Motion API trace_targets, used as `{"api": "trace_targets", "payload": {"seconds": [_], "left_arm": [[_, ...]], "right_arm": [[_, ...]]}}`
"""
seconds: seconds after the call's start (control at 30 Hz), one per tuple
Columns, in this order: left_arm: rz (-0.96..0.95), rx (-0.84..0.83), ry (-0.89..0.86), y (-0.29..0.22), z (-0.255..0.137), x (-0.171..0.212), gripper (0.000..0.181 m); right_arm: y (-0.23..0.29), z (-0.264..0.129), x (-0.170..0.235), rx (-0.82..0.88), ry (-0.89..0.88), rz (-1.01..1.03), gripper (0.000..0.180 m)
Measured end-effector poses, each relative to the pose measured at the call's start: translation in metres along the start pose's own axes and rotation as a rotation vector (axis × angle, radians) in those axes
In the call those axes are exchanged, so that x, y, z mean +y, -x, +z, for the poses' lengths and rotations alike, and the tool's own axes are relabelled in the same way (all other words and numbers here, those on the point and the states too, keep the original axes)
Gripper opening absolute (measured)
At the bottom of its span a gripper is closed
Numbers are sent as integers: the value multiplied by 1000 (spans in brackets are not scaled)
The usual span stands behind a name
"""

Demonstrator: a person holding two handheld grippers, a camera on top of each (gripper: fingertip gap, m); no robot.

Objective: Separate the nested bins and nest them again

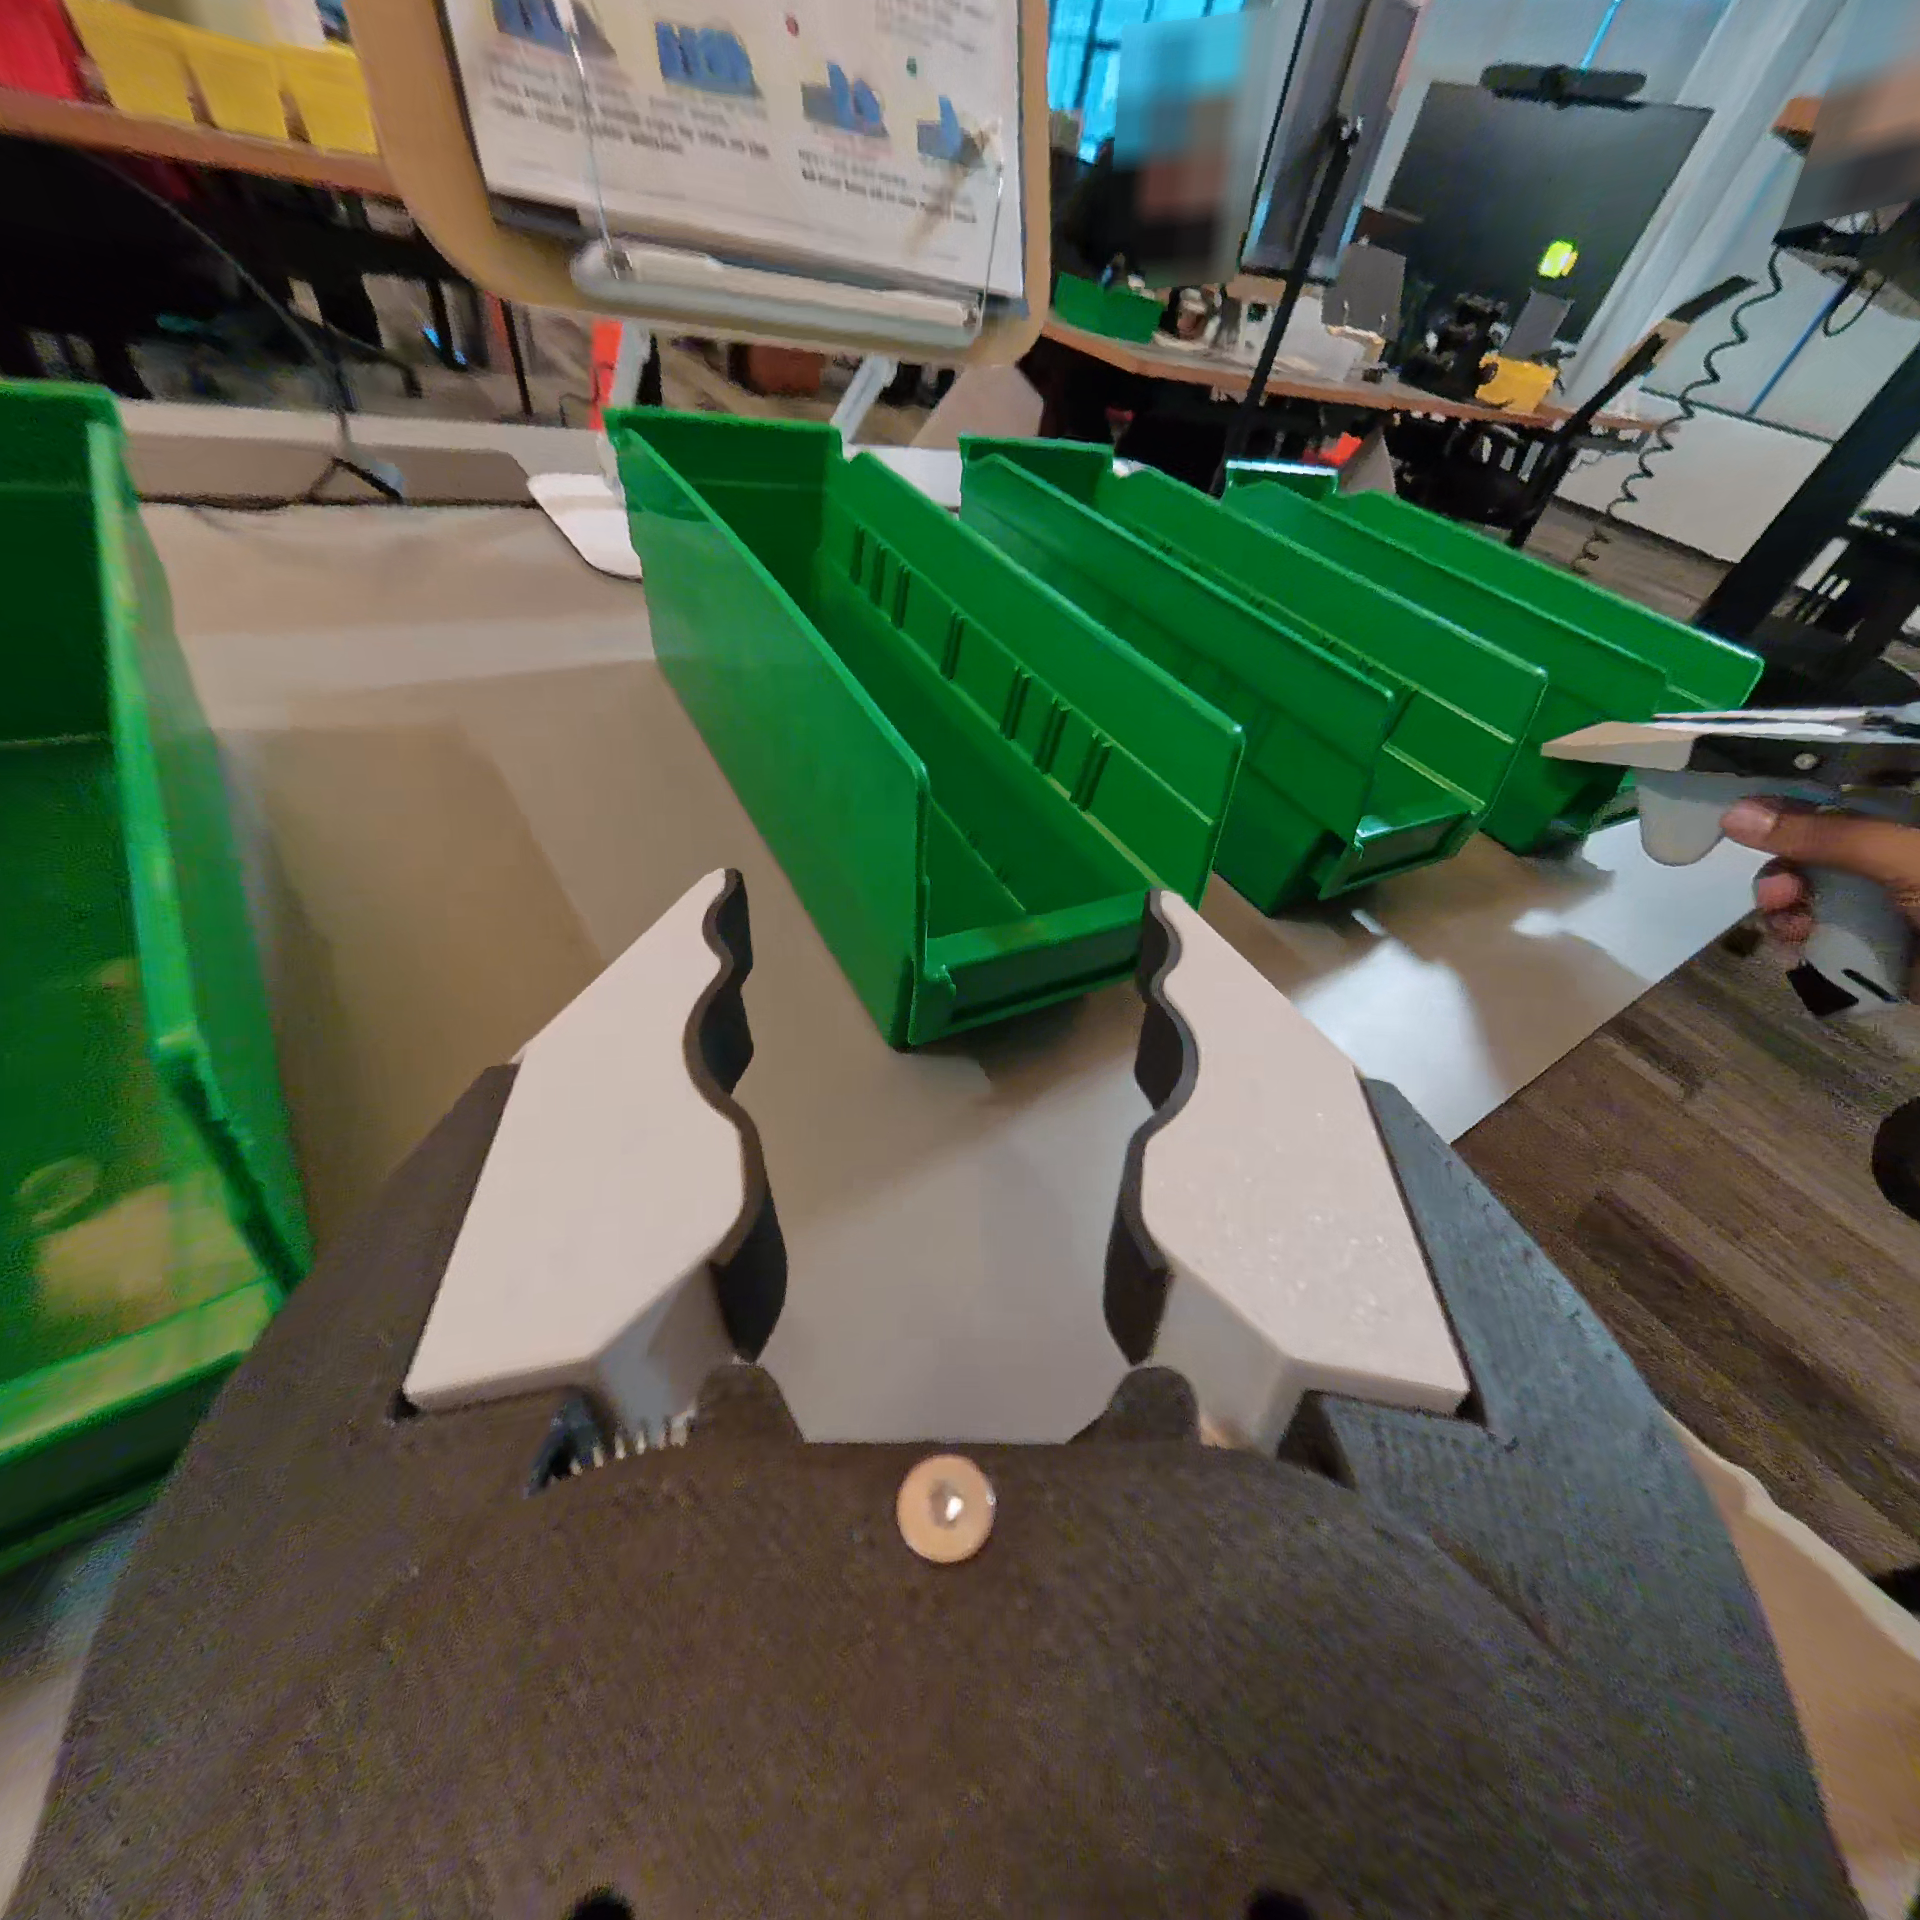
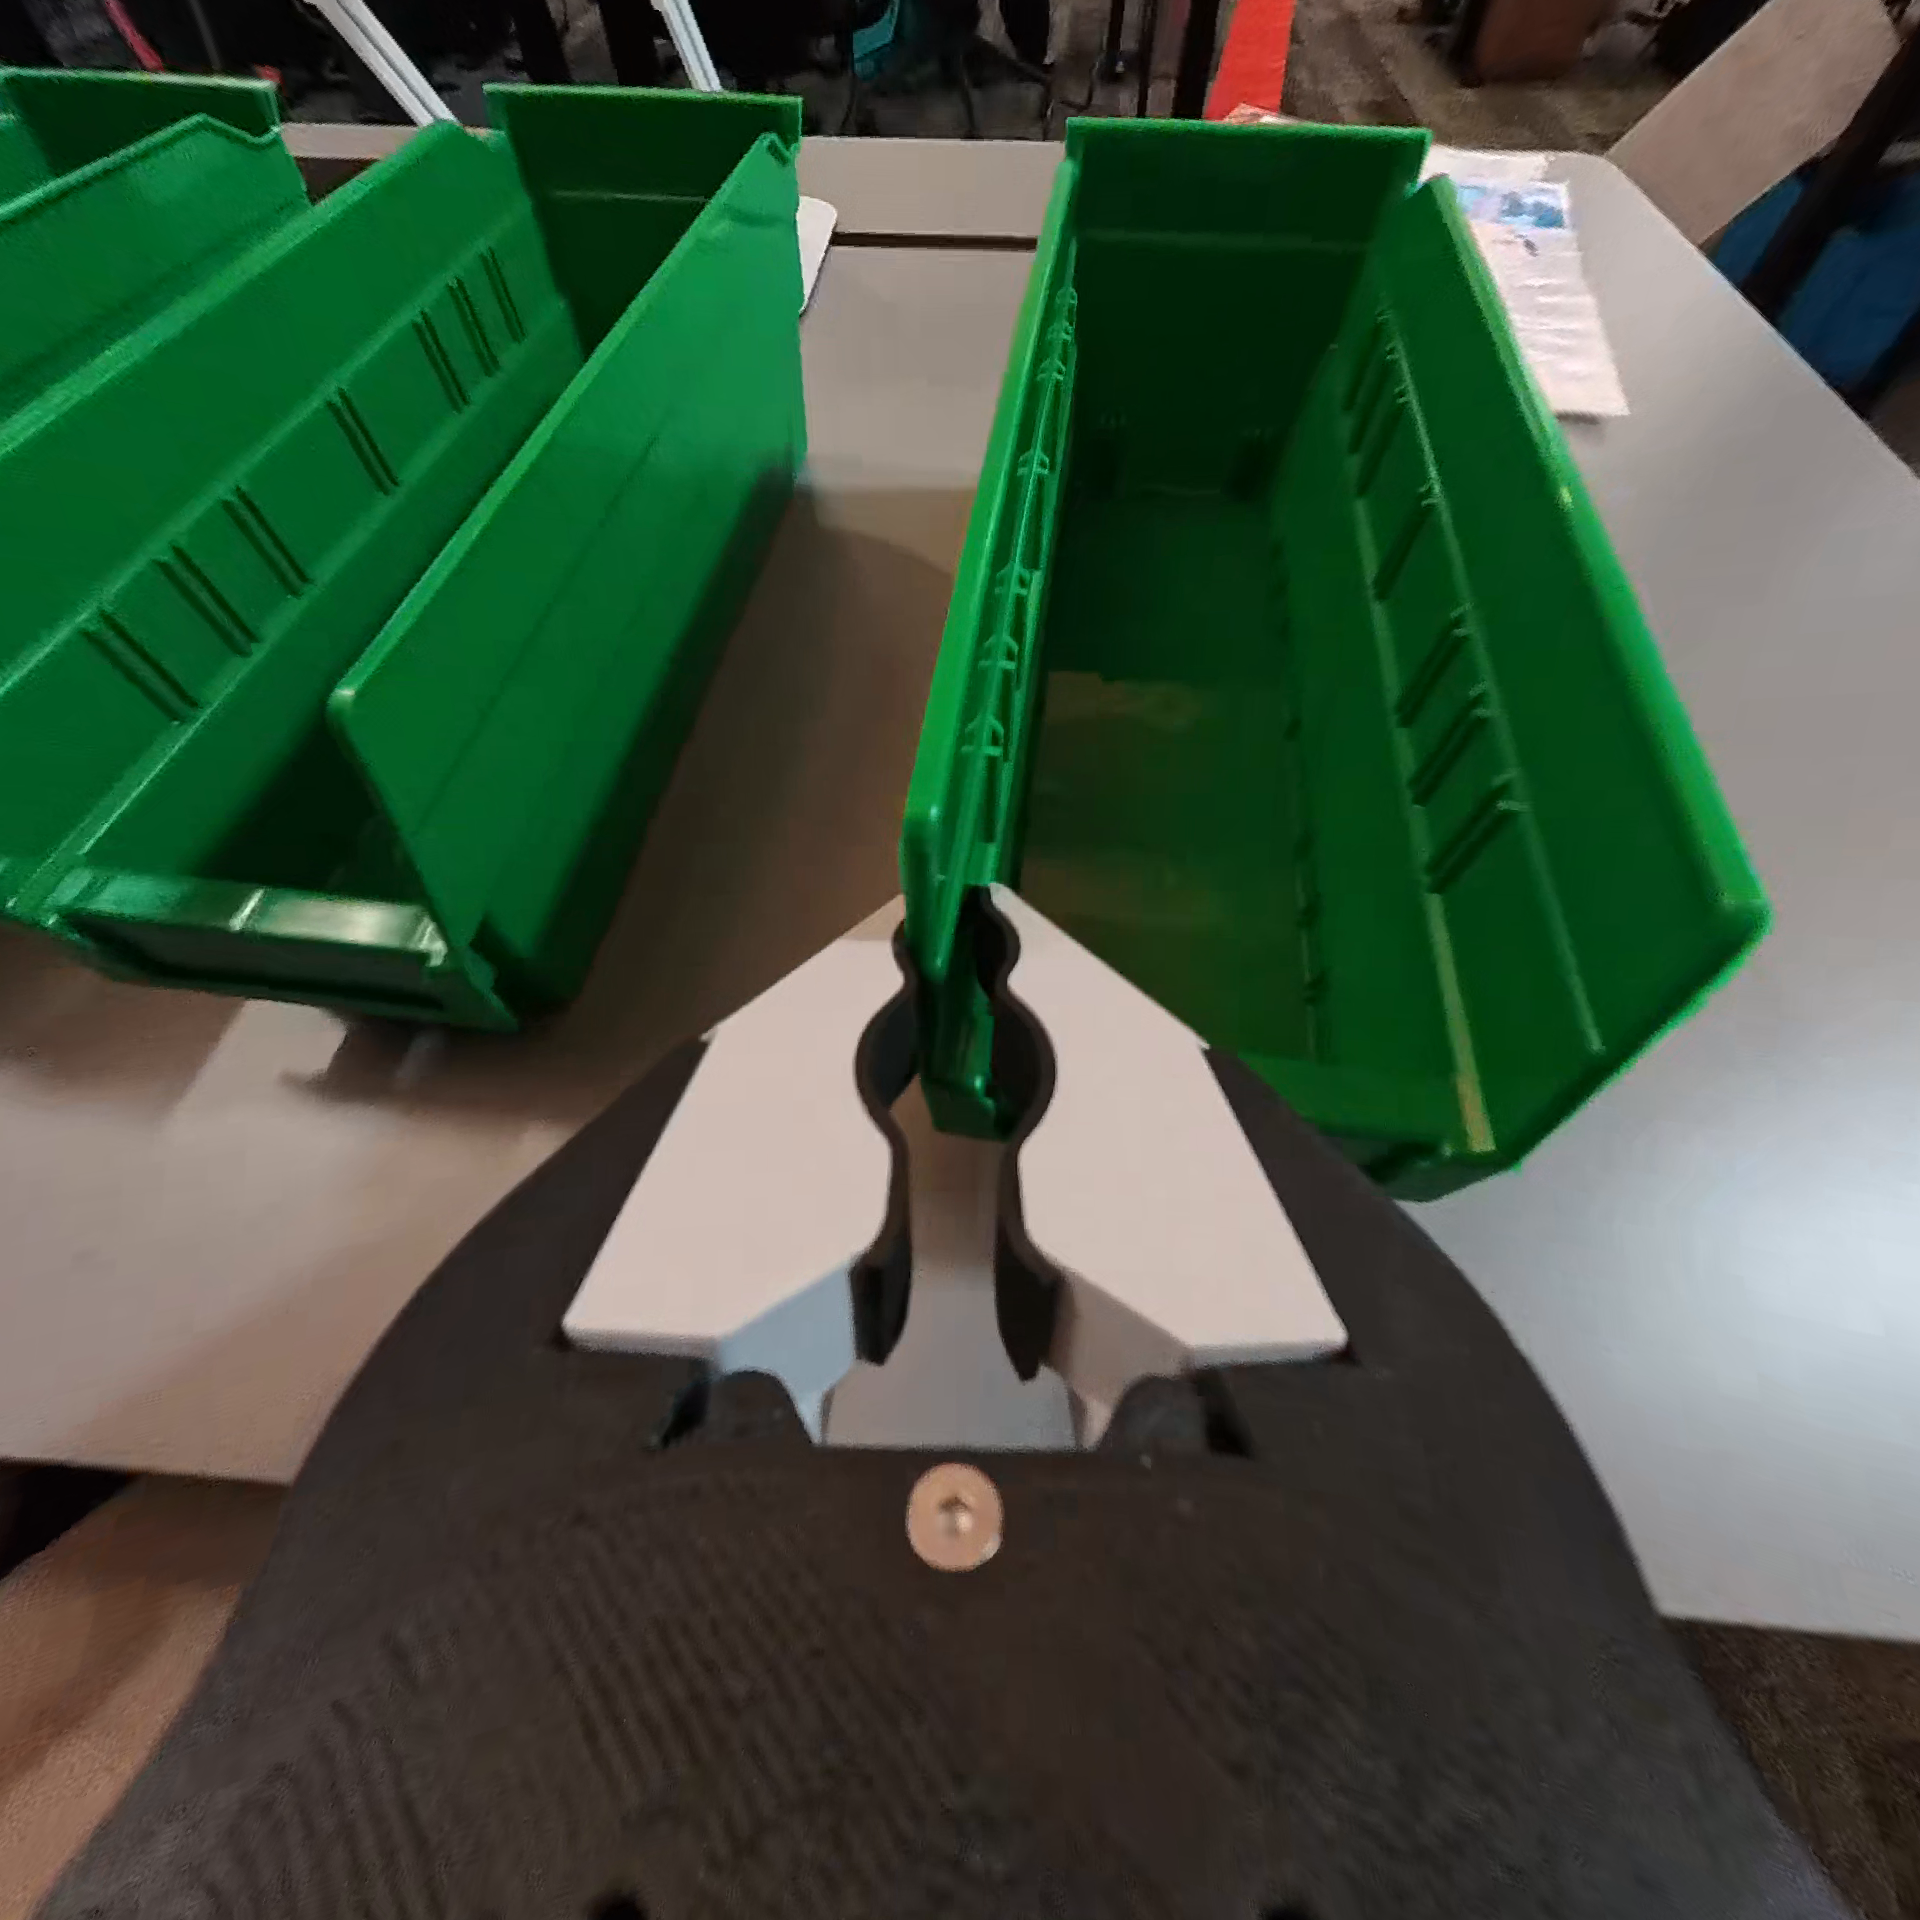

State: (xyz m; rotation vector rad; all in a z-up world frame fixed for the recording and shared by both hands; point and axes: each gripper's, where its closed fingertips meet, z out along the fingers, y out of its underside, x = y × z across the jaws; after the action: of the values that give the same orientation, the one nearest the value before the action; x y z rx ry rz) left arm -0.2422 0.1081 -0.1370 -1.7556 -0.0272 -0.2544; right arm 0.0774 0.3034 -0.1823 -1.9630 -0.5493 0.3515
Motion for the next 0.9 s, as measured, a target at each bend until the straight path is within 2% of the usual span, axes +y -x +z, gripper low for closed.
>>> {"api": "trace_targets", "payload": {"seconds": [0.2, 0.43, 0.57, 0.63, 0.7, 0.73, 0.83, 0.9], "left_arm": [[105, -73, -51, -2, -23, -8, 69], [155, -76, -4, -4, -12, 3, 69], [140, -58, 11, -4, -7, 8, 70], [131, -59, 10, -3, -8, 7, 70], [109, -54, -1, -2, -9, 4, 70], [96, -52, -7, -1, -9, 3, 70], [58, -42, -10, 2, -5, 2, 70], [35, -31, -9, 2, -1, 3, 70]], "right_arm": [[-6, 15, -8, -4, -3, -22, 4], [-16, 23, -12, -15, -14, 20, 5], [-22, 13, -25, 55, -57, 23, 40], [-15, -3, -47, 81, -161, -33, 41], [-9, -23, -63, 140, -242, -90, 26], [-1, -32, -72, 145, -295, -107, 28], [38, -46, -83, 57, -394, -120, 30], [62, -38, -73, -30, -362, -67, 37]]}}
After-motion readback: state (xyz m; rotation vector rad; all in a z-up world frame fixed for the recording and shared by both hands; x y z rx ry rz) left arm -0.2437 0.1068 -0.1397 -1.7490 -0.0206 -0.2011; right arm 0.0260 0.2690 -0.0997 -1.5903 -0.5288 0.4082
